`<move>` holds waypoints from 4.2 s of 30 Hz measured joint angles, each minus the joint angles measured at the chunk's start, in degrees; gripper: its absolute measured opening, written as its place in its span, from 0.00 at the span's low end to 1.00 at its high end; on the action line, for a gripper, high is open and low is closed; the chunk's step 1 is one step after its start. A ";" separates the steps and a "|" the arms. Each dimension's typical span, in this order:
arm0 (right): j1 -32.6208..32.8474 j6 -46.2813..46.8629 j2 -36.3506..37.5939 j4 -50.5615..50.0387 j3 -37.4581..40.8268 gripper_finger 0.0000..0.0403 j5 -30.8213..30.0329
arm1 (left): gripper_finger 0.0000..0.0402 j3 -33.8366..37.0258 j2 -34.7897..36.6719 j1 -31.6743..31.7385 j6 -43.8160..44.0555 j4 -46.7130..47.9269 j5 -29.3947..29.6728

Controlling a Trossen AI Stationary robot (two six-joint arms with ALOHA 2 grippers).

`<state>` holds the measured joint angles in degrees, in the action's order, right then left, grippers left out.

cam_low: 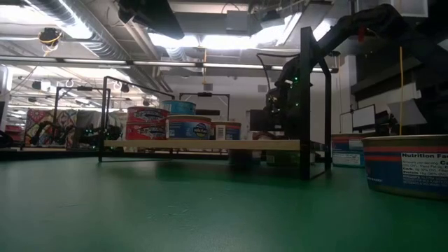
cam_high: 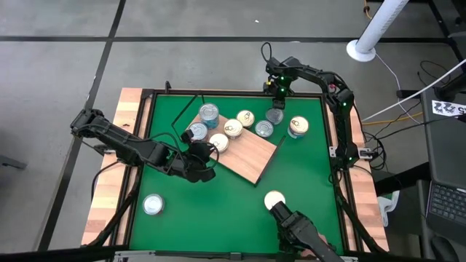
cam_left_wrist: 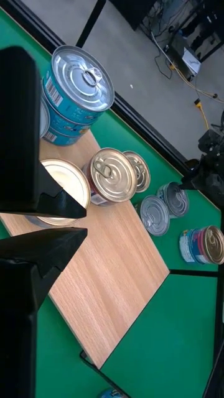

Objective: Stack canned seafood by type on shelf
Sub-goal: Put the green can on the shelf

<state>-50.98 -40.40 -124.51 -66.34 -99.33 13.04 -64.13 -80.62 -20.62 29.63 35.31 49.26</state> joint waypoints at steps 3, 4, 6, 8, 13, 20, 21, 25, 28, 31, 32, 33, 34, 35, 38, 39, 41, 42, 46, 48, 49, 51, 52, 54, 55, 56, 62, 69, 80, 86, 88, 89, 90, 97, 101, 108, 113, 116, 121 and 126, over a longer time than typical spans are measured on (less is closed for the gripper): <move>0.00 0.06 0.00 0.49 0.00 0.34 -0.02 | 0.08 0.01 0.00 0.00 0.00 0.00 0.00; 0.00 0.06 0.00 0.51 0.00 0.34 -0.02 | 0.08 -0.01 0.00 0.00 0.00 0.00 0.00; -0.02 0.06 0.00 0.54 0.00 0.35 -0.02 | 0.08 0.00 0.00 0.00 0.00 0.00 0.00; -0.02 0.06 0.00 0.54 0.00 0.35 -0.02 | 0.08 -0.01 0.00 0.00 0.00 0.00 0.00; -0.04 0.06 -0.02 0.63 0.00 0.35 -0.05 | 0.08 -0.01 0.00 0.00 0.00 0.00 0.01; -0.02 0.06 -0.32 0.73 -0.07 0.35 -1.72 | 0.08 0.01 0.00 0.00 0.00 0.00 0.00; -0.02 0.06 -0.58 0.65 -0.13 0.35 -1.51 | 0.08 0.00 0.00 0.00 0.00 0.00 0.00; -0.09 0.06 -1.40 0.36 -0.24 0.35 -0.51 | 0.08 0.01 0.00 0.00 0.00 0.00 0.00; -0.12 -0.42 -1.50 0.45 -0.20 0.35 0.86 | 0.08 -0.01 0.00 0.00 0.00 0.00 0.01; -0.15 -0.45 -1.55 0.32 -0.19 0.35 1.11 | 0.08 0.01 0.00 0.02 0.00 0.00 0.00; -0.13 -0.47 -1.57 0.28 -0.17 0.34 1.03 | 0.08 0.01 0.00 0.00 0.00 0.00 0.00; -0.13 -0.49 -1.60 0.25 -0.15 0.33 1.06 | 0.08 -0.01 0.00 0.00 0.00 0.00 0.00; -0.13 -0.51 -1.60 0.15 -0.15 0.31 1.18 | 0.08 -0.01 0.00 0.00 0.00 0.00 0.00; -0.13 -0.51 -1.60 0.01 -0.15 0.28 1.32 | 0.08 -0.01 0.00 0.00 0.00 0.00 0.02; -0.07 -0.53 -1.62 -0.70 -0.13 0.17 1.57 | 0.08 0.01 0.00 0.00 -0.01 0.00 0.00; -0.03 -0.55 -1.62 -0.93 -0.11 0.12 1.65 | 0.08 -0.01 0.00 0.00 0.00 0.00 0.00; 0.02 -0.59 -1.62 -1.51 -0.11 0.04 1.78 | 0.08 0.01 0.00 0.00 0.00 0.00 0.00; 0.02 -0.61 -1.62 -1.66 -0.11 0.02 1.69 | 0.08 0.01 0.00 0.00 0.00 0.00 0.01; 0.00 -0.59 -1.64 -2.24 -0.11 0.03 2.34 | 0.08 -0.01 0.00 0.00 0.00 0.00 0.02; -0.07 -0.59 -1.65 -2.30 -0.09 0.01 3.09 | 0.08 0.00 0.00 0.00 -0.01 0.00 0.00; -0.09 -0.60 -1.64 -2.36 -0.09 0.01 3.13 | 0.08 -0.01 0.00 0.00 0.00 0.00 0.02; -0.09 -0.63 -1.65 -2.45 -0.09 0.01 3.14 | 0.08 0.00 0.00 0.00 0.00 0.00 0.00; -0.09 -0.79 -1.63 -2.49 -0.09 0.01 3.18 | 0.08 0.00 0.00 0.00 0.00 0.00 0.00; -0.09 -1.68 -1.62 -2.80 -0.12 0.01 3.22 | 0.08 0.00 0.00 0.00 -0.01 0.00 0.00; -0.07 -1.77 -1.64 -3.43 -0.38 0.01 3.32 | 0.08 0.00 0.00 0.00 0.00 0.00 0.00; -0.07 -1.84 -1.69 -4.19 -0.77 0.00 3.46 | 0.08 -0.01 0.00 0.00 -0.02 0.00 0.00; -0.09 -2.06 -2.21 -6.89 -4.43 0.00 4.24 | 0.08 0.01 0.00 0.00 -0.02 0.00 0.01; -0.13 -3.44 -1.99 -9.08 -6.97 0.00 4.87 | 0.08 -0.01 0.00 0.00 -0.02 0.00 0.02; -1.87 -3.63 -1.86 -10.76 -7.56 0.00 6.84 | 0.08 0.01 0.00 0.00 -0.02 0.02 0.00; -2.50 -4.53 -1.81 -11.47 -7.56 0.00 9.48 | 0.08 0.01 0.00 0.00 0.00 0.02 0.02; -2.71 -4.94 -1.76 -11.78 -7.59 0.00 10.82 | 0.08 0.00 0.00 0.00 -0.01 0.02 0.00; -2.71 -4.94 -1.75 -11.74 -7.61 0.00 11.05 | 0.08 -0.01 0.00 0.00 -0.02 0.01 0.01; -2.71 -4.97 -1.75 -11.70 -7.61 0.00 11.04 | 0.08 0.01 0.00 0.00 -0.02 0.00 0.00; -2.71 -5.18 -1.75 -11.75 -7.61 0.00 11.19 | 0.08 -0.01 0.00 0.00 -0.02 0.00 0.02; -2.71 -5.36 -1.75 -12.36 -7.63 0.00 11.21 | 0.08 0.01 0.00 0.00 -0.02 0.02 0.02; -2.71 -6.32 -1.70 -13.74 -7.63 0.00 11.23 | 0.08 0.01 0.00 0.00 0.00 0.02 0.02; -2.71 -6.36 -1.40 -13.76 -7.65 0.00 11.26 | 0.08 0.00 0.00 0.00 0.00 0.01 0.00; -2.73 -6.41 -0.43 -13.76 -7.65 0.00 11.24 | 0.08 0.01 0.00 0.00 0.00 0.00 0.02; -3.19 -6.43 1.14 -13.90 -7.67 0.00 11.50 | 0.08 0.01 0.00 0.00 -0.01 0.00 0.01; -3.19 -6.47 3.16 -14.23 -7.74 0.00 11.61 | 0.08 -0.01 0.00 0.00 -0.02 0.00 0.00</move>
<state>-54.17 -46.87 -121.35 -80.57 -107.07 24.65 -64.14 -80.62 -20.62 29.61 35.31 49.26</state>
